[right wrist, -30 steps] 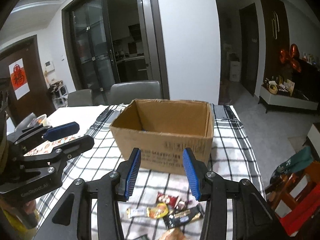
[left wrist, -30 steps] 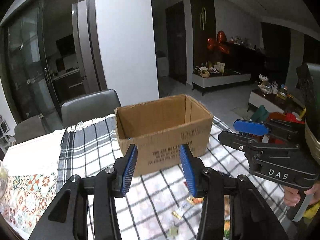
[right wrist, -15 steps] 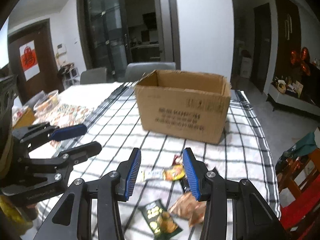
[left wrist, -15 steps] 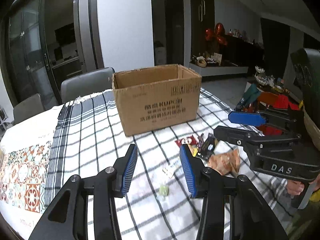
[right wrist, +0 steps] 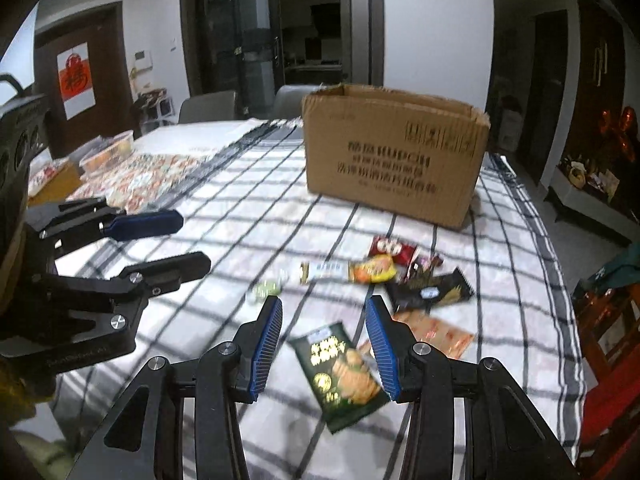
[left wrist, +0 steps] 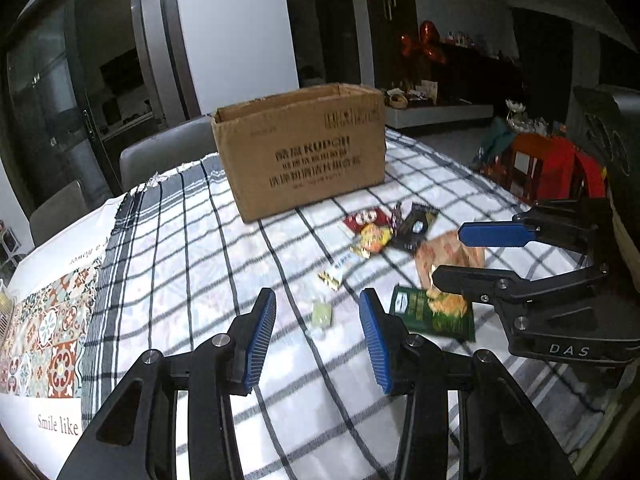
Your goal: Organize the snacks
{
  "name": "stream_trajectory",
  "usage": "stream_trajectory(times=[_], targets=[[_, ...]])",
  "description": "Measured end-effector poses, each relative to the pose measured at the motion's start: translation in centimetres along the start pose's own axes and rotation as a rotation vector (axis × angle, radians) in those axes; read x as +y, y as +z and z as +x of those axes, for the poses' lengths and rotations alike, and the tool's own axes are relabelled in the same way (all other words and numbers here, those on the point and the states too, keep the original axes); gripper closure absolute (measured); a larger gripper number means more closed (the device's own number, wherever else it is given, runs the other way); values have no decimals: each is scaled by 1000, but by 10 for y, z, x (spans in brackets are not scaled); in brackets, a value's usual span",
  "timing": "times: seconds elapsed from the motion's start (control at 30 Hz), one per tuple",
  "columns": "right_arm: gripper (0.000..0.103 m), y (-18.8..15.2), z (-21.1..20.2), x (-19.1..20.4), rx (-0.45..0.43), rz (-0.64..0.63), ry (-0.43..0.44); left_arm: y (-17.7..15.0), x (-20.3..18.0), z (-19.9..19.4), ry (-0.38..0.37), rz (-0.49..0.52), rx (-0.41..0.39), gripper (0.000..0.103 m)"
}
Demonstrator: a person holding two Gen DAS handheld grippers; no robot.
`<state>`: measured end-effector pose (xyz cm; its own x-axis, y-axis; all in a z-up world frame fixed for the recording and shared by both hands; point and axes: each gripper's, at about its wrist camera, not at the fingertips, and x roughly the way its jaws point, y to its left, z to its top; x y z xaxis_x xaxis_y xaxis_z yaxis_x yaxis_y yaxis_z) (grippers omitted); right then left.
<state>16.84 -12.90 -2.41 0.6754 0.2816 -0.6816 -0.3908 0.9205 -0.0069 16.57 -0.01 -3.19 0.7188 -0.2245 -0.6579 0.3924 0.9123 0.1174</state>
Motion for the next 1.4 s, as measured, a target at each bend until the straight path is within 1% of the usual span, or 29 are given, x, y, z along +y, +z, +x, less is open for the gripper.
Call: stream_trajectory(times=[0.07,0.17,0.3,0.4,0.5,0.77,0.93,1.03,1.07,1.17,1.33,1.4], targets=[[58,-7,5,2,11,-20,-8,-6,-2,6,12,11,11,60],[58,-15,12,6,24,-58,-24,-12,-3,14,12,18,24,63],[58,-27,23,10,46,-100,-24,-20,-5,28,19,51,45,63],[58,-31,31,9,63,-125,-13,-22,-5,38,8,50,61,64],[58,-32,39,5,87,-117,5,-22,-5,50,-9,43,79,67],[58,-36,54,-6,129,-120,26,-19,-2,72,-39,10,109,68],[58,-34,58,-7,129,-141,36,-19,-1,80,-53,-6,129,68],[52,-32,62,-10,136,-127,48,-18,1,84,-55,-17,132,68],[51,-32,63,-11,139,-120,54,-17,1,86,-56,-16,133,69],[51,-31,65,-15,142,-95,75,-13,0,90,-56,-14,128,71],[51,-31,67,-15,144,-80,87,-12,2,100,-65,-35,154,74],[51,-31,68,-15,144,-74,90,-12,2,102,-54,-34,161,75]])
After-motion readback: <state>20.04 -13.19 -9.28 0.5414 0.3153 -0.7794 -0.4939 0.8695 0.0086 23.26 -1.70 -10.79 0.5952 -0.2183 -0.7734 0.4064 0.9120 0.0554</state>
